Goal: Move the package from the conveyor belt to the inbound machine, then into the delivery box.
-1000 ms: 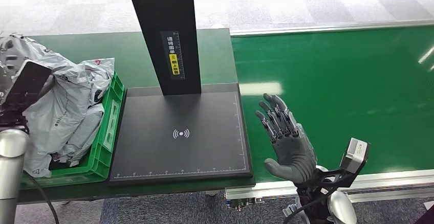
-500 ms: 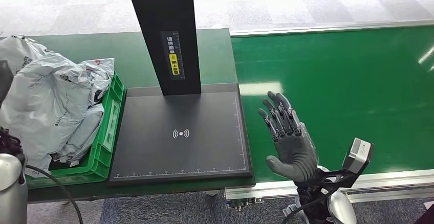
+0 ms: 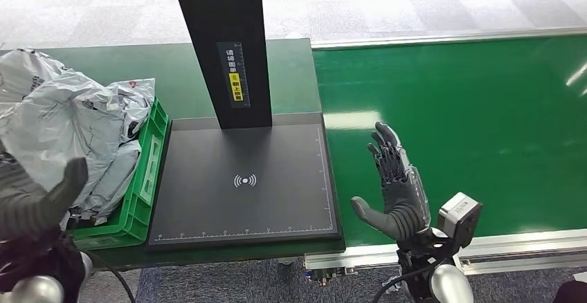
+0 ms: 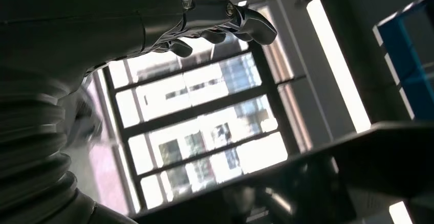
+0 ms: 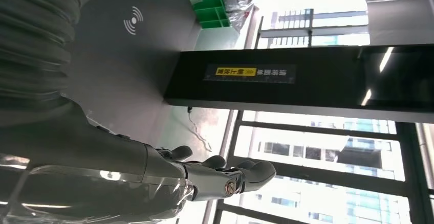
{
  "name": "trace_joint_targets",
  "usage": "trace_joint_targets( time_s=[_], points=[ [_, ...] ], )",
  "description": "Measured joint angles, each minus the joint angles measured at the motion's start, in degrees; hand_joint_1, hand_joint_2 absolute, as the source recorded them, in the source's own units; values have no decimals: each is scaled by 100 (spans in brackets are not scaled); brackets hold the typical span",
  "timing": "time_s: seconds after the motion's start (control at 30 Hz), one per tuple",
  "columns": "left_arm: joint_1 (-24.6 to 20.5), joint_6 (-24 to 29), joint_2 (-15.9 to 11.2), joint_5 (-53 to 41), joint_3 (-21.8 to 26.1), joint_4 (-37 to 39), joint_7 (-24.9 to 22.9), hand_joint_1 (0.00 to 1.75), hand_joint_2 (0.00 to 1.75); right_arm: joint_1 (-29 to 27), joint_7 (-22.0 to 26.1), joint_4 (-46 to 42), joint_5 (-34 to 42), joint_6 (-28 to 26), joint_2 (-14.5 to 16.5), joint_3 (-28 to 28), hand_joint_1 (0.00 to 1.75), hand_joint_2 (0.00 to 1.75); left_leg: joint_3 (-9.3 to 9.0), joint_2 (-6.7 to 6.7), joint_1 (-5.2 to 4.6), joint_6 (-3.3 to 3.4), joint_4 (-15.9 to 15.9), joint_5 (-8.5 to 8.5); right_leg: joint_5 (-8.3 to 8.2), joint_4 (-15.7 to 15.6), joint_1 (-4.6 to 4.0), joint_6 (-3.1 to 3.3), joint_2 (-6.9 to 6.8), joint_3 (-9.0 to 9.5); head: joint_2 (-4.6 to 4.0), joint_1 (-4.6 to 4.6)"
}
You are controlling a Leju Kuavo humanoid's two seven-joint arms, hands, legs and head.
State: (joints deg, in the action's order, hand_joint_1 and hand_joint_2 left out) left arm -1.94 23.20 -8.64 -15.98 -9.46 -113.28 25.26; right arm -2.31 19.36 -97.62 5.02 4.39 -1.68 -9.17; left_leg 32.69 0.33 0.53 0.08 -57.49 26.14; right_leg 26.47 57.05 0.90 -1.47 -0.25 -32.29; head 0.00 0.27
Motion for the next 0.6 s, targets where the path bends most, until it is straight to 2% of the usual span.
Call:
trace_joint_targets(
  time_s=[0.03,0.07,0.17,0.23,0.37,0.6],
  points=[
    [104,-166,79,70,-182,12,-93,0,175,-17,-18,17,-86,-61,33,-54,0,131,0,0,-1,0,0,2,0,-1,1,0,0,0,0,-1],
    [211,-377,170,236,-378,37,-218,0,175,-36,-52,38,-176,-118,67,-118,0,175,0,0,-2,0,0,5,1,-1,1,-1,0,0,0,-1],
    [574,-1125,479,1015,-860,254,-691,0,175,-124,-230,89,-365,-180,145,-302,0,175,0,0,-4,2,0,10,3,-4,2,-3,0,0,0,-2],
    [819,-1431,690,1149,-1125,541,-950,0,175,-206,-382,159,-427,-166,185,-372,0,175,2,0,-4,3,0,11,5,-5,2,-3,0,-1,0,-1],
    [1147,-1485,901,646,-1443,938,-1354,0,175,-267,-480,399,-488,-145,246,-393,0,175,3,0,-3,3,0,12,6,-5,2,-3,0,-2,0,0],
    [1336,-1580,1081,168,-1509,1121,-1600,0,175,-320,-469,553,-628,-143,414,-391,0,175,2,-1,-2,2,2,12,6,-4,-2,-3,0,-1,0,-1]
  ],
)
